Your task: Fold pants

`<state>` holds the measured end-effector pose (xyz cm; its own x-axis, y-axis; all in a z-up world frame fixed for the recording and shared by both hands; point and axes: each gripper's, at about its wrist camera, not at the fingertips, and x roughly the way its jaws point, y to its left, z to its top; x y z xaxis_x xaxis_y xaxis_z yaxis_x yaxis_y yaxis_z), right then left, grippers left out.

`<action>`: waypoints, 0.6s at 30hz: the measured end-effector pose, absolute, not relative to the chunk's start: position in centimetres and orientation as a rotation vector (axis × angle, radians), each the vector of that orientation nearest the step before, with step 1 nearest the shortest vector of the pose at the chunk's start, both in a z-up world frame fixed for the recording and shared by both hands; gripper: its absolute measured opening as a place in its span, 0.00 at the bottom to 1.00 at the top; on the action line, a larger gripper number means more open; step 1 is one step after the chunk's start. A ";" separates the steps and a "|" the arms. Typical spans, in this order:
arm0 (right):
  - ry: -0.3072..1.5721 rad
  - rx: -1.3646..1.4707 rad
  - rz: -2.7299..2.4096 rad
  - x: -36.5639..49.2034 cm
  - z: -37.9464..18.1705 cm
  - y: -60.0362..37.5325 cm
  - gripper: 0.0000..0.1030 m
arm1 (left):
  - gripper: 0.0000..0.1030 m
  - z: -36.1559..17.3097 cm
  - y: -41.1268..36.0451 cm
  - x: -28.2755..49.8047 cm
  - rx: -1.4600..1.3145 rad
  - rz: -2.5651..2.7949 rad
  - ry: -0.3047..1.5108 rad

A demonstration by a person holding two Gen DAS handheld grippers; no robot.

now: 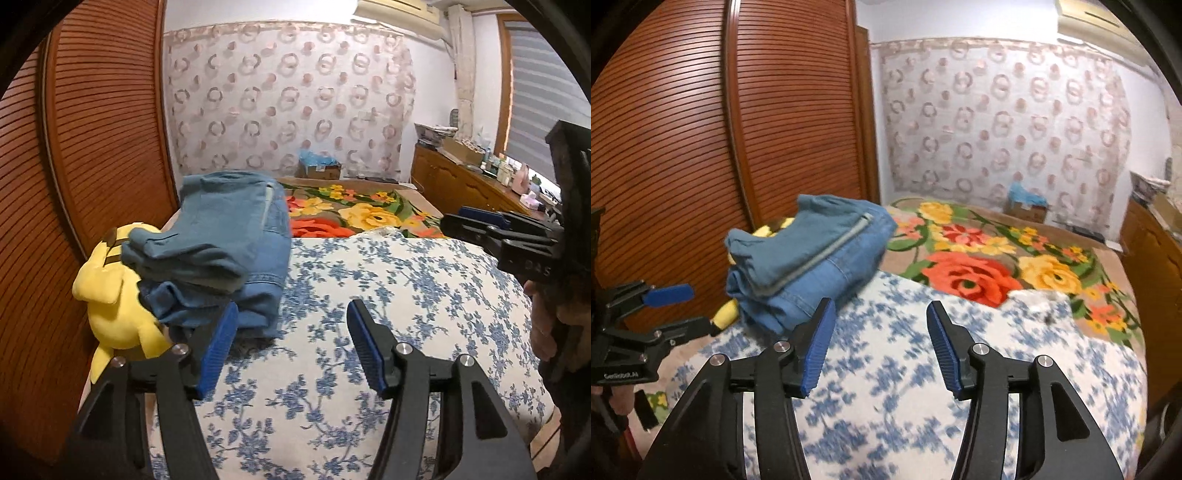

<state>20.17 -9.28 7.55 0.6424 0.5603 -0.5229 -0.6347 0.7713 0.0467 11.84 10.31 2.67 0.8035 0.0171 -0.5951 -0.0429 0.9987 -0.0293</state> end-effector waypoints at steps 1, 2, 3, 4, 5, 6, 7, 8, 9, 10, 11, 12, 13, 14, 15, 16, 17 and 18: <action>0.544 -0.142 0.674 19.9 7.5 -9.8 0.55 | 0.59 2.6 9.8 11.8 -0.039 0.025 0.638; 0.544 -0.137 0.659 19.4 7.5 -10.5 0.56 | 0.59 2.7 9.4 11.7 -0.038 0.015 0.637; 0.545 -0.133 0.642 19.0 7.4 -11.1 0.57 | 0.59 2.7 8.9 11.7 -0.037 0.003 0.637; 0.544 -0.130 0.628 18.6 7.4 -11.8 0.59 | 0.59 2.7 8.4 11.7 -0.032 -0.007 0.638; 0.543 -0.129 0.614 18.2 7.4 -12.3 0.60 | 0.59 2.7 7.9 11.6 -0.027 -0.014 0.638; 0.542 -0.126 0.596 17.8 7.4 -13.0 0.61 | 0.59 2.8 7.4 11.6 -0.023 -0.020 0.637; 0.541 -0.123 0.584 17.5 7.4 -13.4 0.63 | 0.59 2.8 6.9 11.5 -0.018 -0.030 0.636; 0.539 -0.120 0.575 17.2 7.4 -13.8 0.63 | 0.59 2.9 6.4 11.5 -0.015 -0.038 0.636; 0.537 -0.116 0.563 16.8 7.4 -14.3 0.65 | 0.59 2.9 6.0 11.4 -0.013 -0.043 0.635; 0.535 -0.112 0.552 16.5 7.4 -14.8 0.66 | 0.59 3.0 5.5 11.3 -0.013 -0.050 0.633; 0.535 -0.107 0.541 16.3 7.4 -15.3 0.66 | 0.59 3.0 5.1 11.2 -0.015 -0.056 0.629; 0.535 -0.106 0.526 16.0 7.3 -15.8 0.67 | 0.59 3.1 4.9 11.1 -0.018 -0.061 0.625; 0.536 -0.110 0.504 15.8 7.3 -16.2 0.68 | 0.59 3.1 4.5 10.9 -0.024 -0.070 0.621; 0.537 -0.110 0.488 15.6 7.2 -16.6 0.68 | 0.59 3.1 4.2 10.8 -0.026 -0.077 0.619; 0.536 -0.103 0.481 15.3 7.2 -17.1 0.68 | 0.59 3.2 4.0 10.8 -0.026 -0.079 0.618; 0.536 -0.097 0.472 15.1 7.1 -17.6 0.68 | 0.59 3.2 3.6 10.6 -0.025 -0.079 0.616; 0.536 -0.096 0.459 14.8 7.1 -18.0 0.68 | 0.59 3.2 3.3 10.4 -0.024 -0.082 0.613; 0.535 -0.096 0.451 14.6 7.0 -18.3 0.68 | 0.59 3.2 2.9 10.4 -0.024 -0.085 0.613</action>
<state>14.58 -18.34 7.04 0.7651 0.3895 -0.5128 -0.4389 0.8981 0.0273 10.36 2.94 3.20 0.8144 -0.0866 -0.5738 0.0721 0.9962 -0.0480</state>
